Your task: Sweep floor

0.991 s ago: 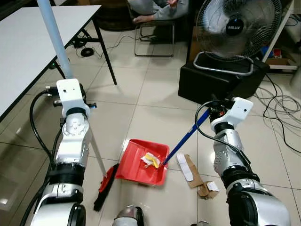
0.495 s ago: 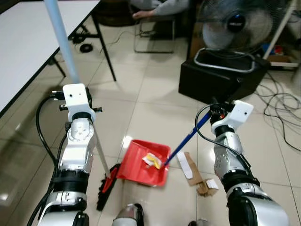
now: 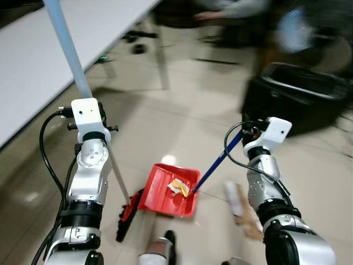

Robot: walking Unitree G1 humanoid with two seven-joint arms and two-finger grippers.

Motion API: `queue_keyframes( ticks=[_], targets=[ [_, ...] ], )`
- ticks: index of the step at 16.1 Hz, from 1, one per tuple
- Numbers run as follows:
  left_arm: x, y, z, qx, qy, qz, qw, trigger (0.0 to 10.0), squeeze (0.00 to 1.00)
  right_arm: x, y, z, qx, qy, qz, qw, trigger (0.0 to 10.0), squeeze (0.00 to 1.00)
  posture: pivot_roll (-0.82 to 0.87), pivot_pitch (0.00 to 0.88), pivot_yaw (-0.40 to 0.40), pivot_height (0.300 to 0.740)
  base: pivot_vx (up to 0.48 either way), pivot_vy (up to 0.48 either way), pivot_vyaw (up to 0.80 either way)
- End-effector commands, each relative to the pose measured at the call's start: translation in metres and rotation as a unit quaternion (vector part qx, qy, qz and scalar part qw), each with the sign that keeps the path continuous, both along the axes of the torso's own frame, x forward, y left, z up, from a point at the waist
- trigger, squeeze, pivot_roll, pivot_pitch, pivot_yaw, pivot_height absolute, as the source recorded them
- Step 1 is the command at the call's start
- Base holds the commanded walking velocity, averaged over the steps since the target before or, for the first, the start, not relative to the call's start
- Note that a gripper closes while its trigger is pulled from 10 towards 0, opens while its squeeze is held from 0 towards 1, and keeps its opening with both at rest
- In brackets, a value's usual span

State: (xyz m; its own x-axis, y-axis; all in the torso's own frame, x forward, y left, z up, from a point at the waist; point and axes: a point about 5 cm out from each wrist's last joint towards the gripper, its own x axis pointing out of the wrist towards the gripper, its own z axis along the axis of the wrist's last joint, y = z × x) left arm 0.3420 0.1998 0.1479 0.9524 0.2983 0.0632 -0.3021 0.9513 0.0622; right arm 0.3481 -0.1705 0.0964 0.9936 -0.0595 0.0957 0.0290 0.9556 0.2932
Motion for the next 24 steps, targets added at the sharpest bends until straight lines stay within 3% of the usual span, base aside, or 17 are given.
queue_keyframes(
  ticks=[1,11,24],
  targets=[
    [-0.0012,0.0069,0.0077,0.016,-0.010,0.007,1.000,10.0,0.00,0.0042,0.0047,0.0096,0.010,-0.019,0.001,1.000,10.0,0.00,0.03,0.086,0.125,0.740,0.000,0.000,0.80],
    [-0.0011,0.0086,0.0126,0.032,-0.008,0.003,0.999,10.0,0.00,0.0017,0.0111,0.0049,0.017,-0.014,0.005,1.000,10.0,0.00,0.04,0.094,0.146,0.740,0.000,0.000,0.80],
    [0.0015,0.0057,0.0170,0.022,-0.007,0.002,1.000,10.0,0.00,0.0005,0.0129,0.0033,0.019,-0.012,0.007,1.000,10.0,0.00,0.05,0.141,0.149,0.740,0.000,0.000,0.80]
  ],
)
